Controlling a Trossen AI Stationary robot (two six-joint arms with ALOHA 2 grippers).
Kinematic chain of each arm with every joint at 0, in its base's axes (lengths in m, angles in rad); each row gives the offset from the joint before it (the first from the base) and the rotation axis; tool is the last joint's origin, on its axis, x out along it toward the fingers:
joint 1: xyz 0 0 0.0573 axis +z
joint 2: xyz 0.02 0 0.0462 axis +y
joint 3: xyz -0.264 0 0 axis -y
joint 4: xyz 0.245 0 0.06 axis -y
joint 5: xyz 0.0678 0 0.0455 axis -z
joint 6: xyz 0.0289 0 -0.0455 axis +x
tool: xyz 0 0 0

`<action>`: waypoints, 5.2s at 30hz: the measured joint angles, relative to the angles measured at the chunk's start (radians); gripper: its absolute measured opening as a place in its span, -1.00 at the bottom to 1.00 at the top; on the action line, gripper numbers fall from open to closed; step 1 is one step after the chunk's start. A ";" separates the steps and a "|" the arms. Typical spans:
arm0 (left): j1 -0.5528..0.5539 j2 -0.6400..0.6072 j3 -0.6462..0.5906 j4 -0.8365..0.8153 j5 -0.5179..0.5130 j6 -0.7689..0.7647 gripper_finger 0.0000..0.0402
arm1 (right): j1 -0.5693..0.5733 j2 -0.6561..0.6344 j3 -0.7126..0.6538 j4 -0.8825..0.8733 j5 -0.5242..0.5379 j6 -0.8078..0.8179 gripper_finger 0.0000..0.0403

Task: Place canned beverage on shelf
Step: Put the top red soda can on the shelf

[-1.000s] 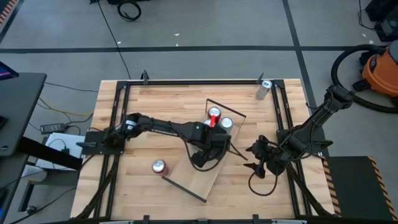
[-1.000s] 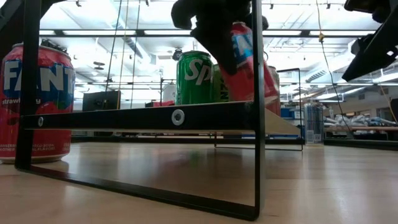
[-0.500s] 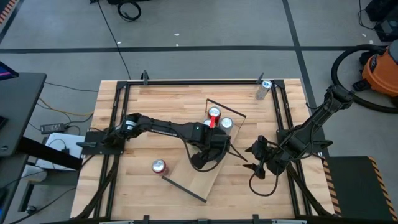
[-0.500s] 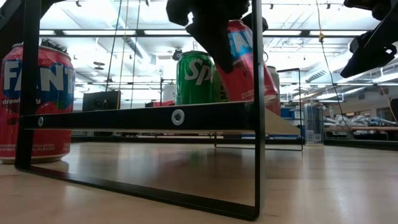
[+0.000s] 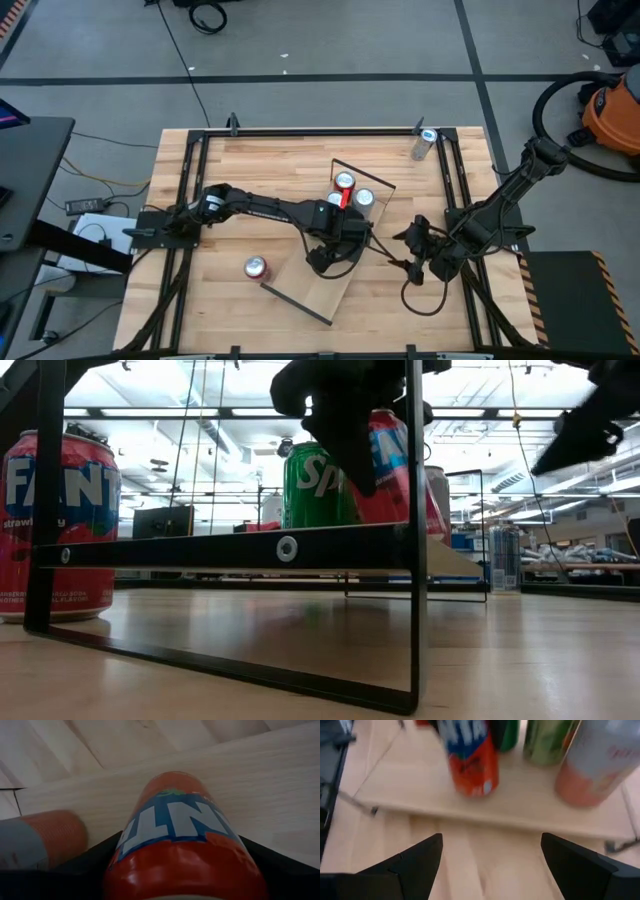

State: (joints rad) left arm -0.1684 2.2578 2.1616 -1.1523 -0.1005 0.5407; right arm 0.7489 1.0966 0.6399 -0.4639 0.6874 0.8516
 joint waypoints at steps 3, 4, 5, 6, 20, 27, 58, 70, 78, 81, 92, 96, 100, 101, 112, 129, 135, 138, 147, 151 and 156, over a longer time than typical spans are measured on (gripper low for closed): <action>0.000 0.000 0.000 -0.007 -0.014 -0.006 0.55 | 0.002 0.019 -0.039 0.122 0.077 -0.071 0.73; 0.000 0.000 0.000 -0.008 -0.014 -0.006 0.55 | 0.002 0.030 -0.057 0.174 0.098 -0.095 0.73; 0.000 0.000 0.000 -0.008 -0.014 -0.006 0.55 | 0.001 0.046 -0.071 0.231 0.123 -0.123 0.74; 0.000 0.000 0.000 -0.008 -0.014 -0.006 0.55 | -0.001 0.065 -0.083 0.290 0.145 -0.152 0.73; 0.002 0.000 0.000 -0.007 -0.017 -0.025 0.55 | -0.073 0.491 -0.105 0.952 0.343 -0.443 0.73; 0.003 0.000 0.000 -0.005 -0.017 -0.029 0.55 | -0.131 0.625 -0.093 1.166 0.305 -0.487 0.73; 0.004 0.001 -0.002 0.000 -0.018 -0.028 0.55 | -0.227 0.719 -0.002 1.210 0.274 -0.481 0.73; 0.004 0.001 -0.002 0.000 -0.018 -0.020 0.57 | -0.228 0.717 -0.002 1.193 0.250 -0.487 0.53; 0.000 0.002 -0.002 -0.003 -0.051 -0.033 0.60 | -0.228 0.717 -0.002 1.185 0.243 -0.492 0.56; -0.007 0.002 -0.002 -0.003 -0.056 -0.033 0.69 | -0.228 0.717 -0.002 1.184 0.242 -0.491 0.56; -0.021 -0.003 -0.002 0.002 -0.077 -0.027 0.98 | -0.228 0.717 -0.002 1.184 0.228 -0.487 0.56; -0.023 -0.025 -0.002 0.008 -0.084 -0.038 0.99 | -0.229 0.717 -0.001 1.184 0.228 -0.484 0.56; -0.031 -0.041 -0.002 0.005 -0.086 -0.043 0.99 | -0.229 0.717 -0.001 1.183 0.229 -0.485 0.56; -0.032 -0.044 -0.002 0.001 -0.087 -0.043 0.99 | -0.229 0.717 -0.001 1.183 0.229 -0.485 0.56; -0.058 -0.126 0.000 -0.029 -0.113 -0.096 0.99 | -0.228 0.718 -0.002 1.188 0.235 -0.494 0.56; -0.084 -0.257 0.000 -0.062 -0.221 -0.254 0.91 | -0.204 0.712 -0.100 1.374 0.305 -0.559 0.56; -0.085 -0.271 -0.009 -0.004 -0.218 -0.259 0.82 | -0.207 0.712 -0.170 1.525 0.305 -0.601 0.57; -0.084 -0.271 -0.009 0.017 -0.189 -0.259 0.78 | -0.212 0.712 -0.178 1.547 0.306 -0.624 0.57; -0.085 -0.271 -0.010 0.117 -0.138 -0.253 0.70 | -0.241 0.713 -0.179 1.579 0.298 -0.684 0.57; -0.087 -0.271 -0.010 0.144 -0.138 -0.253 0.62 | -0.262 0.713 -0.179 1.604 0.276 -0.698 0.57; -0.101 -0.273 -0.011 0.129 -0.146 -0.255 0.54 | -0.288 0.713 -0.179 1.615 0.255 -0.695 0.57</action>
State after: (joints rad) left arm -0.2695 1.9845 2.1508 -1.0231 -0.2464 0.2855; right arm 0.4610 1.8096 0.4610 1.1511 0.9422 0.1571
